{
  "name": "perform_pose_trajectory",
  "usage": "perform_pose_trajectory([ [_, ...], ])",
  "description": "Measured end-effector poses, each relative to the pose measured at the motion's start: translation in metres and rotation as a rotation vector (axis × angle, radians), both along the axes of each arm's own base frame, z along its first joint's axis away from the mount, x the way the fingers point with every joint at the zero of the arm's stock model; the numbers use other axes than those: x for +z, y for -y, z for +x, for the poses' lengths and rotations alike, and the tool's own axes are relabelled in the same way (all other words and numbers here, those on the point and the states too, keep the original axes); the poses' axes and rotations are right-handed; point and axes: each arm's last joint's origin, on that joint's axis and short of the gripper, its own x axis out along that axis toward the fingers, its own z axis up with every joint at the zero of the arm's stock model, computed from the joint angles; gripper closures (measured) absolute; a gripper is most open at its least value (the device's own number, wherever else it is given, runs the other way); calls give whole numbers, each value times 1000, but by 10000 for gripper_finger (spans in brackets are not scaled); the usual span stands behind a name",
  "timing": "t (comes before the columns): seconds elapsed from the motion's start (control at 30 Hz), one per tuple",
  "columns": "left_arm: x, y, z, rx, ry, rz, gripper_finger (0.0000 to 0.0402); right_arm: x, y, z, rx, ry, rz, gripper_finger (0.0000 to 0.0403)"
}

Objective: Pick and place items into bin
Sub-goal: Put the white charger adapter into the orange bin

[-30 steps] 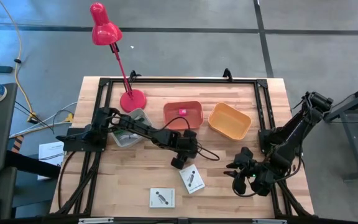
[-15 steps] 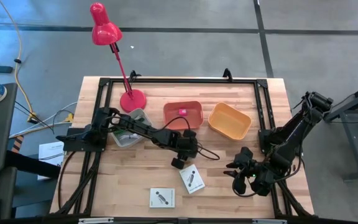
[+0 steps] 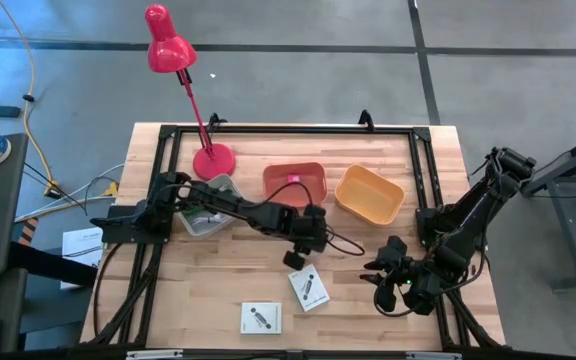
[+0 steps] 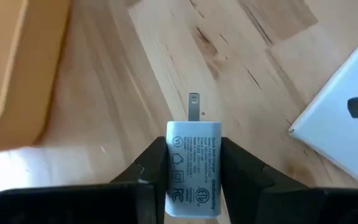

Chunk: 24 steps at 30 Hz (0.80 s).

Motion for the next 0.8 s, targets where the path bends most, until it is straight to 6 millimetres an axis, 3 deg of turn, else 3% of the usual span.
perform_pose_trajectory([
  [0.2, 13, -1, 3, 29, -13, 50, 300, 0, 0, 0, 0, 1, 2, 279],
  [0.47, 48, -10, 7, 53, -52, 232, 312, 0, 0, 0, 2, 0, -2, 279],
  [0.6, 59, -32, 4, 111, -97, 263, 310, 0, 0, 0, 2, -1, -3, 279],
  [0.8, 59, -72, -7, 208, -190, 271, 310, 0, 0, 0, 1, 3, 4, 279],
])
